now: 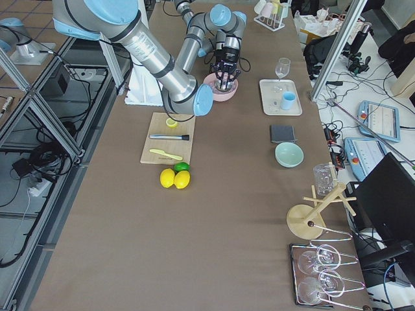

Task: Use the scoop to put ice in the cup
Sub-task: 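Carry the scoop with the right gripper over the pink ice bowl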

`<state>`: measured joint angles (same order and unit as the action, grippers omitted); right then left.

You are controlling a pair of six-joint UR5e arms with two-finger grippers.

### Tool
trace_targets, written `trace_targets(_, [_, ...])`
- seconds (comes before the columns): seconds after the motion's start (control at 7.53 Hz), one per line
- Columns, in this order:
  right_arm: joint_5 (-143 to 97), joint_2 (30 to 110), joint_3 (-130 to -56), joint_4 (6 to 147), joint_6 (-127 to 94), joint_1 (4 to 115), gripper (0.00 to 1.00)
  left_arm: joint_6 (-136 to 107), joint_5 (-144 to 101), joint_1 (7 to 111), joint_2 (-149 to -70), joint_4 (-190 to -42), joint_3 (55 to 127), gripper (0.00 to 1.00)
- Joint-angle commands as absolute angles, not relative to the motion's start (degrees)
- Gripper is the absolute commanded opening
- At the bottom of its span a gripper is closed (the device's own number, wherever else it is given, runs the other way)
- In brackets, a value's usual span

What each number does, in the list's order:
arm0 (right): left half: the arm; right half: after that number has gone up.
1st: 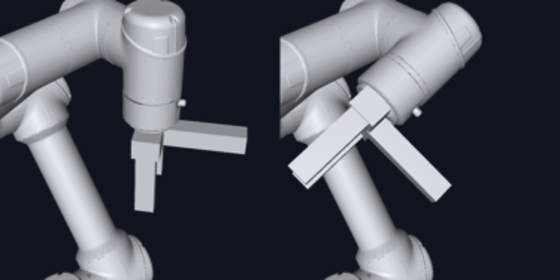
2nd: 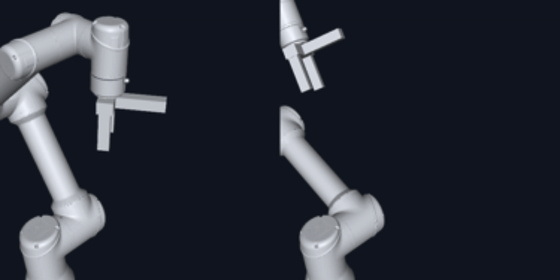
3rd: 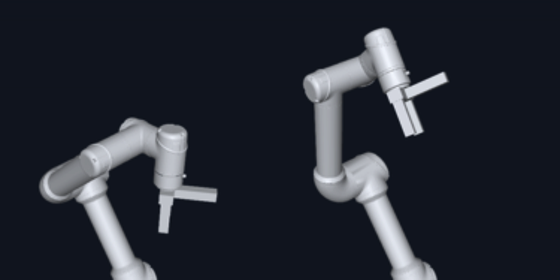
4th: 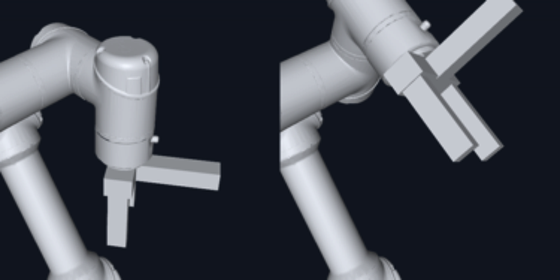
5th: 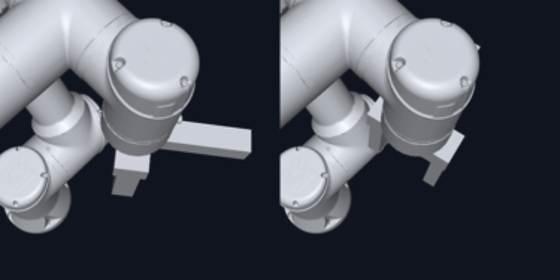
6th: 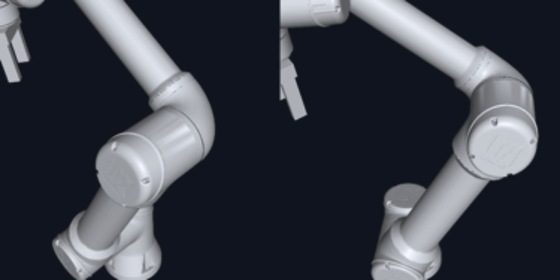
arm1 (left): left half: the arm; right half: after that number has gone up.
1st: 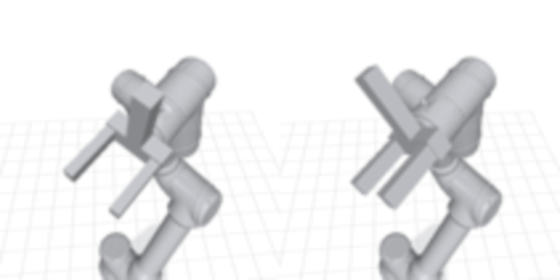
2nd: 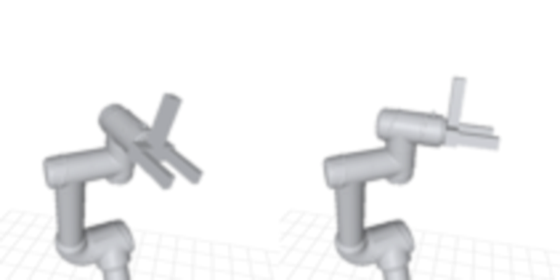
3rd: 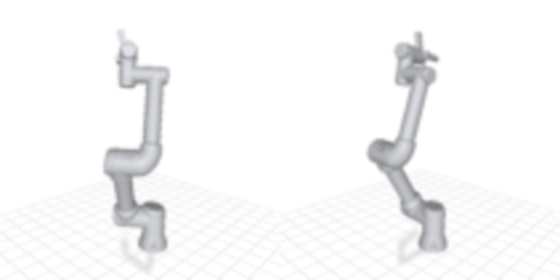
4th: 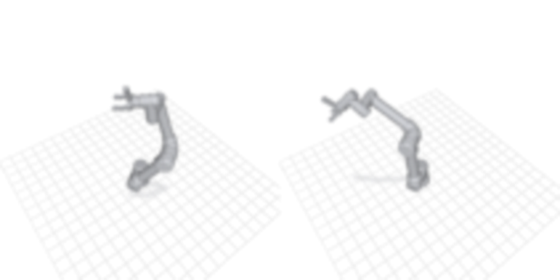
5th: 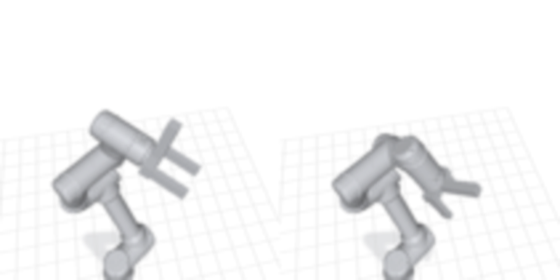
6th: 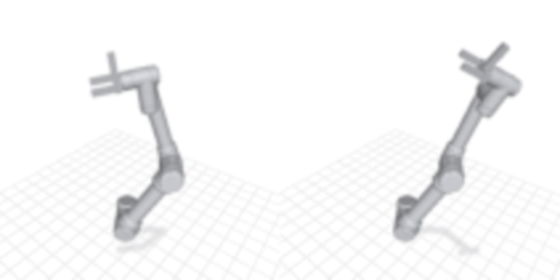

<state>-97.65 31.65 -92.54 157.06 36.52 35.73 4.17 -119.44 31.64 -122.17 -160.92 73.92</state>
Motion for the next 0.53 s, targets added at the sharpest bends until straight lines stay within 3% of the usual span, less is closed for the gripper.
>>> trace_targets(0.0, [-97.30,29.71,-88.34,157.06,35.16,34.46,0.00,4.22,-119.44,31.64,-122.17,-160.93,73.92,0.98])
trace_targets(0.4, [-96.86,29.53,-87.19,157.15,32.87,32.96,0.00,4.31,-119.44,31.64,-122.17,-160.93,73.92,0.98])
